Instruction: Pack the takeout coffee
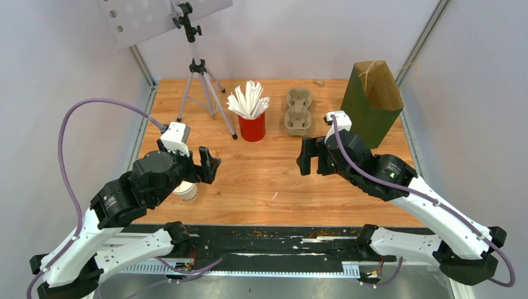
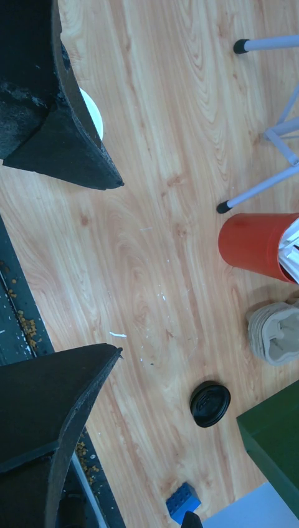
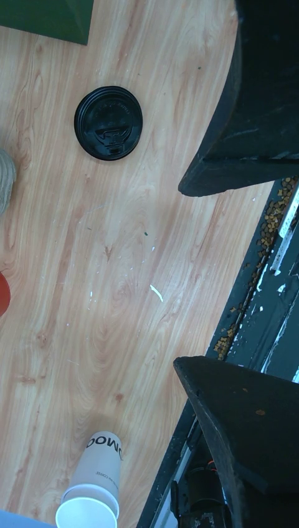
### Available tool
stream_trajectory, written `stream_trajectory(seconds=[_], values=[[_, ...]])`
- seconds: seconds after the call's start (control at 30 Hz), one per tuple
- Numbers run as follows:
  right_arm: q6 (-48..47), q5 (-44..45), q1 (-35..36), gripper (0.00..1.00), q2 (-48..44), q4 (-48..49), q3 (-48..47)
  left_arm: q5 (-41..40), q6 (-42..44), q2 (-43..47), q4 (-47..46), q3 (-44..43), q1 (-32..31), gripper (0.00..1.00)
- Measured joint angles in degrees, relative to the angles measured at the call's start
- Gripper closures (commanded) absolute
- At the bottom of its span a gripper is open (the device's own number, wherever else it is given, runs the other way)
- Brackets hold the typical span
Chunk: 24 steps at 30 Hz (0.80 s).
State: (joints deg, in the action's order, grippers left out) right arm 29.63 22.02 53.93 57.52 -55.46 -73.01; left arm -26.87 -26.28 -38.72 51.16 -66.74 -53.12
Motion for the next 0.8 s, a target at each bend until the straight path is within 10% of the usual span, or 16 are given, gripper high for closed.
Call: stream_trajectory(seconds=[0.8], values=[[-6.9,8.0,-3.1,0.13,16.3,3.3,0.8,-2.2,6.9,5.8,-4.0,11.3,0.0,0.0]])
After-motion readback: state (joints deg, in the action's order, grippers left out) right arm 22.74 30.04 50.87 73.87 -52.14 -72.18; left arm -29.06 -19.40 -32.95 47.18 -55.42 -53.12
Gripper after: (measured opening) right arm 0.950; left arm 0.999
